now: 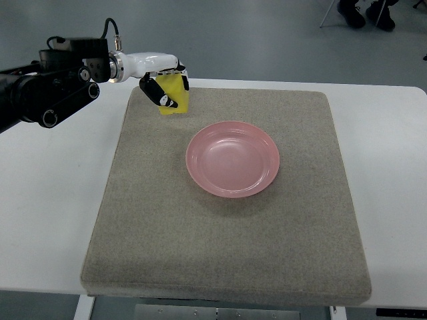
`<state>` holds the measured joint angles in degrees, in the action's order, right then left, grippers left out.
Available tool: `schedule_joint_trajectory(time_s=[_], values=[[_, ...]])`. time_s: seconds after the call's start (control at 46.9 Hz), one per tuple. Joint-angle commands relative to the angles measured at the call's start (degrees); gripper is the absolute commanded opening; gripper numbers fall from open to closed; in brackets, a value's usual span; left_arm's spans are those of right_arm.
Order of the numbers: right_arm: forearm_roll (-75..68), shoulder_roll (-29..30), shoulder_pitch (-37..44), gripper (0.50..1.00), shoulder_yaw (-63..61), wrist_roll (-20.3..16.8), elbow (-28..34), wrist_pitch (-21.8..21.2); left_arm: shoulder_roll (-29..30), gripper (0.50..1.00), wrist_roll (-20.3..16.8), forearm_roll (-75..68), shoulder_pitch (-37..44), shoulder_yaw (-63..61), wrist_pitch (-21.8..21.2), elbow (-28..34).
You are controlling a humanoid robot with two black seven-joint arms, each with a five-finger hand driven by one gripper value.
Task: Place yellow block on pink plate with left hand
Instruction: 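Lift the yellow cube with the left hand and carry it onto the pink plate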
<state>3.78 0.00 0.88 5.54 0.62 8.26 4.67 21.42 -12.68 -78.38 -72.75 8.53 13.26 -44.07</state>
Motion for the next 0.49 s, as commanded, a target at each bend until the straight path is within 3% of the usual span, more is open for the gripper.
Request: schedule_joint_trajectory(time_s=[0.0,0.192,0.341,0.405,0.47], values=[[0.0,0.0,0.0,0.924,0.0,0.0,0.0,0.0,0.6,0.5,0.0,0.1,0.1,0.0,0.1,-4.8],[0.0,0.0,0.0,0.924,0.0,0.0,0.0,0.1,0.6,0.5,0.0,-0.1,0.8,-0.2,0.4,-13.6],[-0.1,0.0,0.0,0.924,0.0,0.0,0.0,0.0,-0.3,0.506,0.0,-1.2,0.8,-1.4,0.4,-16.2],[-0.1,0.0,0.0,0.924,0.0,0.0,0.0,0.0,-1.4,0.516,0.0,-1.2,0.9,-2.1,0.4,-16.2],[0.0,0.0,0.0,0.924,0.0,0.0,0.0,0.0,-2.7,0.559,0.1,-1.3,0.9,-2.7,0.4,-16.1]])
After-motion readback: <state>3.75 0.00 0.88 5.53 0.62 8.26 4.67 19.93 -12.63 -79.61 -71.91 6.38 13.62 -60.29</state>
